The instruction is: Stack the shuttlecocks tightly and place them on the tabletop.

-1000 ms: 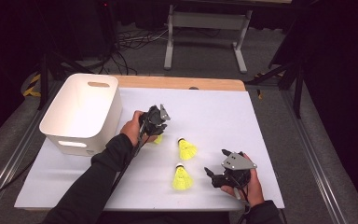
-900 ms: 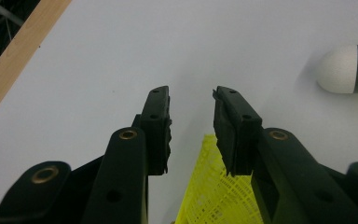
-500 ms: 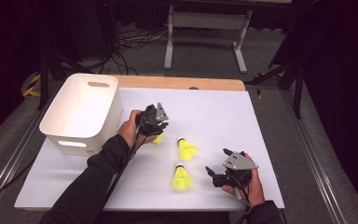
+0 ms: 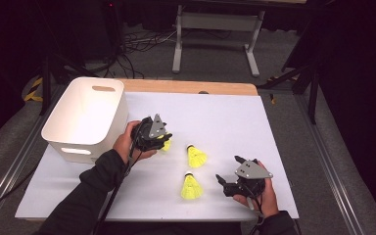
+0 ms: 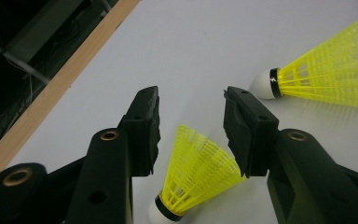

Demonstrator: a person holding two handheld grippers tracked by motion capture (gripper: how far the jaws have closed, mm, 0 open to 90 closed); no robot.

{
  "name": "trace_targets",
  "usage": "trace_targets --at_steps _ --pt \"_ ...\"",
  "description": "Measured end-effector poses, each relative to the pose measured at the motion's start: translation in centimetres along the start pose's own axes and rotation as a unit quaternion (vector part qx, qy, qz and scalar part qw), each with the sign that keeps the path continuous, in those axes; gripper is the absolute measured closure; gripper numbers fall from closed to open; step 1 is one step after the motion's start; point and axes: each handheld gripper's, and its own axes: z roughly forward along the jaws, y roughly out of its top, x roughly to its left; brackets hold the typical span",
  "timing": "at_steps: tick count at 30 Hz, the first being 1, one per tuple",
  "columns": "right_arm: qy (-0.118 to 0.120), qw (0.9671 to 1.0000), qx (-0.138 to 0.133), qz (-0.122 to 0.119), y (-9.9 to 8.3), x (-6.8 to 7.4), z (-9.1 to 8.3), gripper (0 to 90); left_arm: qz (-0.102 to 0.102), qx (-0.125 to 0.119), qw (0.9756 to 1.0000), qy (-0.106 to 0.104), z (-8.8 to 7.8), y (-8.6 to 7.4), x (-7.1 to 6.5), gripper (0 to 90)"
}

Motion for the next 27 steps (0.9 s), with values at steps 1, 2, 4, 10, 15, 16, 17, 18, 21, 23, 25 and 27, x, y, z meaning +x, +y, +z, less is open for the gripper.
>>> trace_targets --at_steps 1,2,4,10,15,16,17,18,21,23,25,27 --pt "0.000 1.0000 -0.002 0.000 0.0 0.0 0.0 12.5 0.000 0.000 1.0000 0.000 0.0 0.0 0.0 55.4" --pt "0.000 1.0000 -0.002 0.000 0.0 0.0 0.0 12.5 0.001 -0.008 1.0000 -0.002 -0.4 -0.3 -0.2 55.4" --pt "0.000 1.0000 0.001 0.000 0.0 0.0 0.0 12.6 0.004 -0.023 0.9997 -0.007 -1.2 -0.9 -0.6 53.6" --pt "-0.001 1.0000 0.000 0.000 0.1 0.1 0.0 13.4 0.012 -0.036 0.9993 0.002 -2.6 -1.6 -1.4 50.0" --pt "0.003 1.0000 -0.009 0.004 0.3 0.2 -0.4 14.9 0.015 -0.046 0.9988 -0.001 -3.6 -2.6 -2.0 47.7" --pt "0.005 0.9999 -0.012 0.005 0.4 0.2 -0.5 14.9 0.015 -0.046 0.9988 -0.001 -3.6 -2.6 -2.0 46.6" --pt "0.005 0.9999 -0.014 0.006 0.4 0.2 -0.5 15.0 0.019 -0.051 0.9985 0.001 -3.9 -3.0 -2.2 46.1" --pt "0.005 0.9999 -0.015 0.007 0.5 0.2 -0.6 15.0 0.022 -0.053 0.9984 -0.002 -4.1 -3.1 -2.3 45.7" --pt "0.003 0.9998 -0.016 0.009 0.5 0.2 -0.6 15.0 0.021 -0.062 0.9978 -0.007 -4.7 -3.8 -2.5 41.4" --pt "0.002 0.9998 -0.016 0.008 0.5 0.2 -0.6 15.0 0.022 -0.069 0.9973 -0.007 -5.0 -4.2 -2.7 37.1" --pt "0.000 0.9999 -0.016 0.005 0.5 0.2 -0.6 15.0 0.026 -0.080 0.9964 -0.009 -5.6 -4.7 -2.9 34.4" --pt "-0.001 0.9999 -0.015 0.008 0.5 0.2 -0.6 14.9 0.033 -0.089 0.9955 -0.003 -6.0 -5.3 -3.1 31.8"
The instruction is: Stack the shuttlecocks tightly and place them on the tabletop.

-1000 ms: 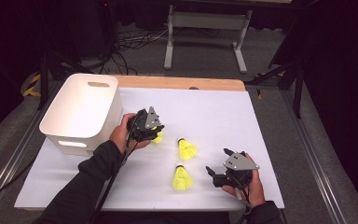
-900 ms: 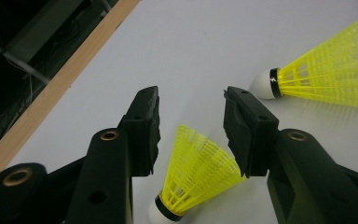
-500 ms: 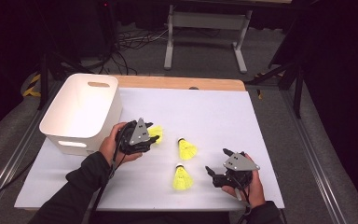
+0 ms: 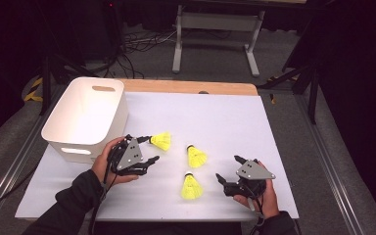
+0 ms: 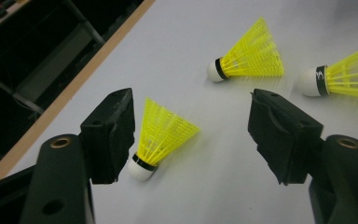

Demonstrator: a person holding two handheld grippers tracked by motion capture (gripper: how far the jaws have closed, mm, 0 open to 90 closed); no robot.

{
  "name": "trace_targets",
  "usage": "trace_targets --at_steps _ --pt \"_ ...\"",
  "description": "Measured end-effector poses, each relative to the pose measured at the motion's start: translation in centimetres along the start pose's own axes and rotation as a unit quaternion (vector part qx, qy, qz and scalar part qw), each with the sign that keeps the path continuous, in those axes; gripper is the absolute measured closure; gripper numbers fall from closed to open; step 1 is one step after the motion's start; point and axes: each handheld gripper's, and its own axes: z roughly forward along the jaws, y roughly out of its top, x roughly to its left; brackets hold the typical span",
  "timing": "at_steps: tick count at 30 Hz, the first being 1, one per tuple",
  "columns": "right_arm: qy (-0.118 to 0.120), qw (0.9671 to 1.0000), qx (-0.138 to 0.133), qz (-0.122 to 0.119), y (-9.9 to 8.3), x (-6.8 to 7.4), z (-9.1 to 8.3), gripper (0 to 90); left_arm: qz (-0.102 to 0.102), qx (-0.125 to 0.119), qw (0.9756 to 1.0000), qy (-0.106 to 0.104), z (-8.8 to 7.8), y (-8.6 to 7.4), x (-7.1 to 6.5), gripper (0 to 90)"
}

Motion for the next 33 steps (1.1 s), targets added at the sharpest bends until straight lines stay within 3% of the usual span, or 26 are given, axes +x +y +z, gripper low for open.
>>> trace_targets --at_steps 9,18,21,27,30,33 --pt "-0.007 1.0000 0.001 -0.003 -0.1 -0.1 0.1 15.2 0.004 -0.024 0.9997 -0.007 -2.3 -2.3 -0.3 25.5" --pt "-0.010 0.9999 0.000 -0.005 -0.1 -0.1 0.0 16.4 0.002 -0.026 0.9996 -0.014 -3.7 -4.1 -1.0 21.5" --pt "-0.012 0.9999 -0.001 -0.004 -0.1 0.0 0.0 16.6 0.010 -0.021 0.9996 -0.015 -4.1 -4.8 -1.4 20.7" --pt "-0.020 0.9997 -0.011 -0.001 -0.1 -0.1 -0.3 17.3 0.000 -0.018 0.9997 -0.015 -4.9 -6.1 -1.6 18.4" --pt "-0.019 0.9997 -0.014 0.001 -0.1 -0.1 -0.4 17.2 -0.024 -0.021 0.9993 -0.019 -5.4 -6.8 -1.5 17.1" --pt "-0.014 0.9997 -0.019 -0.002 -0.1 -0.1 -0.5 17.2 -0.032 -0.016 0.9992 -0.017 -5.9 -7.6 -1.6 16.1"
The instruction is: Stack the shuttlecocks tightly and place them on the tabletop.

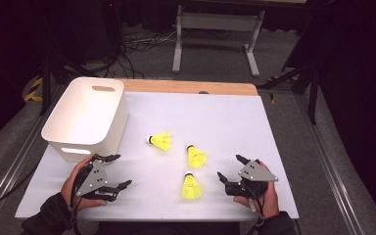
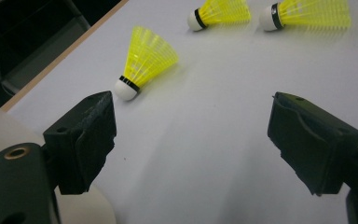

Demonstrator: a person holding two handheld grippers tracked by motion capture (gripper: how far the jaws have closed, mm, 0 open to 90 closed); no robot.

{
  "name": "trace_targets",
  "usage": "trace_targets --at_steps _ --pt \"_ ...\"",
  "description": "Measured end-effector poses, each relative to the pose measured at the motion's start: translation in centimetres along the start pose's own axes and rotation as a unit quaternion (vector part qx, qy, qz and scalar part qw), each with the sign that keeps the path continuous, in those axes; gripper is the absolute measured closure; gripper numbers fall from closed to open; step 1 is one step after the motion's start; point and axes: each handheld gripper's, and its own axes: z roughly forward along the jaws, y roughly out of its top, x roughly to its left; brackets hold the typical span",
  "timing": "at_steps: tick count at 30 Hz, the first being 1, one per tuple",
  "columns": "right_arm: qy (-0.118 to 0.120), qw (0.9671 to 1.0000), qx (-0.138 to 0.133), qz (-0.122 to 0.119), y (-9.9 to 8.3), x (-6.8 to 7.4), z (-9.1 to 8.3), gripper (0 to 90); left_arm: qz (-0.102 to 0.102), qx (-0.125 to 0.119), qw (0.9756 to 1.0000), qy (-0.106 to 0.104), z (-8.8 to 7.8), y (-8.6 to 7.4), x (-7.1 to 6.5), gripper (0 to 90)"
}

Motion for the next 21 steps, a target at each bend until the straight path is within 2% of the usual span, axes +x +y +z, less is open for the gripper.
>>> trace_targets --at_steps 6,12,14,21 --pt "0.000 1.0000 -0.008 0.001 -0.1 -0.2 -0.1 17.7 -0.017 0.007 0.9998 -0.001 -0.9 -1.4 0.5 14.4" --pt "-0.007 0.9998 -0.017 0.002 0.0 -0.2 -0.3 18.2 -0.033 0.002 0.9994 0.000 -1.8 -2.2 1.0 12.0" --pt "-0.004 0.9997 -0.023 0.008 0.1 -0.3 -0.3 18.0 -0.038 0.006 0.9992 0.005 -2.1 -2.7 1.1 10.8" --pt "0.008 0.9997 -0.022 -0.001 0.6 -0.2 0.4 18.3 -0.044 0.011 0.9988 0.016 -2.9 -3.4 1.3 10.3"
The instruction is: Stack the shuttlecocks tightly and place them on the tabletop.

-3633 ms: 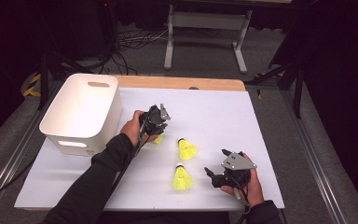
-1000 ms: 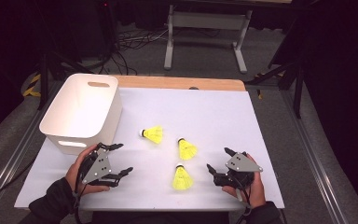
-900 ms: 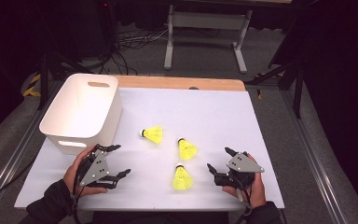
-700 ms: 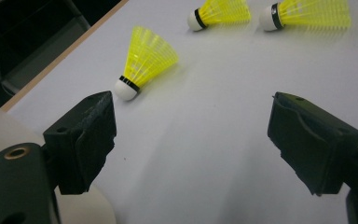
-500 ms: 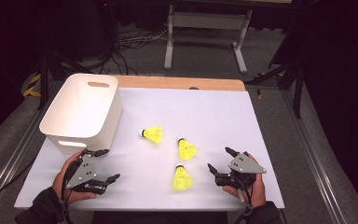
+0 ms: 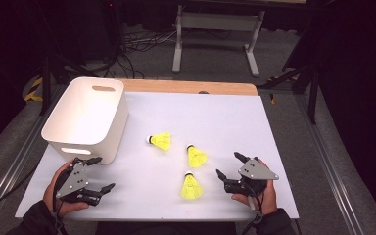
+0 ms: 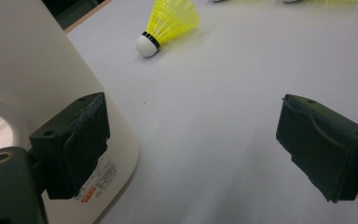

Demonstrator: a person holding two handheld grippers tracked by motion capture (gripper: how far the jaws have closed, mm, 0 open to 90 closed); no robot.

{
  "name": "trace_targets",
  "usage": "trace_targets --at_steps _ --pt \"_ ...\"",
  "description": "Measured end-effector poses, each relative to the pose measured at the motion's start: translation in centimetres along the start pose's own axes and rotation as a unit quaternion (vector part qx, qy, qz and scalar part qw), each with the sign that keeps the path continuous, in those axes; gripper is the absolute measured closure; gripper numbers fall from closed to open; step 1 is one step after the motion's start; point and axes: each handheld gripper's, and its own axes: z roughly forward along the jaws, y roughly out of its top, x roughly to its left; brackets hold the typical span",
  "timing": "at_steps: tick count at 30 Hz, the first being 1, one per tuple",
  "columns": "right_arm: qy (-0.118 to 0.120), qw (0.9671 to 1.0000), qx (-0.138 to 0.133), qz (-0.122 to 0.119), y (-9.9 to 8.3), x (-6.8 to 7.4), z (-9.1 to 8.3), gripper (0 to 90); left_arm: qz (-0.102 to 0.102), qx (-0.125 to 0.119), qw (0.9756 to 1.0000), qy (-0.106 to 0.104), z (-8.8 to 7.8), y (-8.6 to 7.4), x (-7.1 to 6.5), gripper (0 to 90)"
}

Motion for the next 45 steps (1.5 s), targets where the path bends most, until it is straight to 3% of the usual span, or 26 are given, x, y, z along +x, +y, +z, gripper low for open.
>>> trace_targets --at_steps 3,5,7,14,17,28,36,45 --pt "0.005 1.0000 0.000 -0.002 0.1 0.0 0.2 18.5 -0.007 -0.003 1.0000 0.001 -0.3 -0.2 0.1 9.5" --pt "0.010 0.9999 0.003 -0.005 0.1 0.1 0.4 19.3 0.000 0.005 0.9999 0.009 -0.5 -0.3 0.2 9.2" --pt "0.012 0.9999 0.007 -0.005 0.1 0.0 0.7 21.1 -0.012 0.001 0.9999 0.008 -0.7 -0.6 0.3 8.6" --pt "0.020 0.9997 0.009 -0.006 0.5 -0.3 1.2 24.9 -0.019 -0.004 0.9997 0.015 -1.3 -1.0 0.4 8.1" --pt "0.018 0.9994 0.008 -0.027 1.3 -0.1 1.8 28.8 -0.021 0.002 0.9996 0.016 -1.6 -1.3 0.2 8.1" --pt "0.041 0.9968 0.056 -0.038 2.6 -0.6 5.5 39.5 -0.035 0.006 0.9993 0.011 -1.6 -1.8 -0.1 7.8" --pt "0.058 0.9934 0.086 -0.047 2.8 -0.5 7.2 45.8 -0.030 0.008 0.9995 0.004 -1.3 -1.8 -0.1 7.8" --pt "0.068 0.9917 0.096 -0.051 3.2 -0.2 9.0 62.2 -0.022 0.012 0.9997 0.008 -1.3 -1.7 0.0 7.3"
